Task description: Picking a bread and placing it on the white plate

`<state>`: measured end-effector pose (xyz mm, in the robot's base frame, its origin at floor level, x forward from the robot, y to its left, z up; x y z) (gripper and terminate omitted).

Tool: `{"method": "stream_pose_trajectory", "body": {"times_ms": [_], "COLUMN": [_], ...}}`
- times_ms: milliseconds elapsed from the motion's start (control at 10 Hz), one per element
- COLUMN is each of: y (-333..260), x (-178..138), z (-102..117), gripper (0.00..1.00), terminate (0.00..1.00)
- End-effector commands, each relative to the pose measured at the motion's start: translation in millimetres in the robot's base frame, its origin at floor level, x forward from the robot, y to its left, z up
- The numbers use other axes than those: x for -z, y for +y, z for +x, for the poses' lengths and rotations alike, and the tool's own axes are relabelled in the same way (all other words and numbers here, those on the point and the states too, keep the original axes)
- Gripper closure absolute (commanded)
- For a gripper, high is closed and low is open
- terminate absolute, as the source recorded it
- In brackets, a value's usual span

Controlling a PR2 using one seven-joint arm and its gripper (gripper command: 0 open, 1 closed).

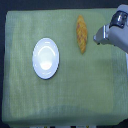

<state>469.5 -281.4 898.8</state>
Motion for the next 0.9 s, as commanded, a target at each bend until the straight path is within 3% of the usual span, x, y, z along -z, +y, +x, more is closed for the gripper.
{"method": "stream_pose_trajectory", "body": {"times_ms": [0, 200, 800], "y": [2.7, 11.4, 35.6], "x": [0.7, 7.0, 33.2], "z": [0.8, 12.3, 79.7], "gripper": [0.0, 0.0, 0.0], "terminate": [0.0, 0.0, 0.0]}}
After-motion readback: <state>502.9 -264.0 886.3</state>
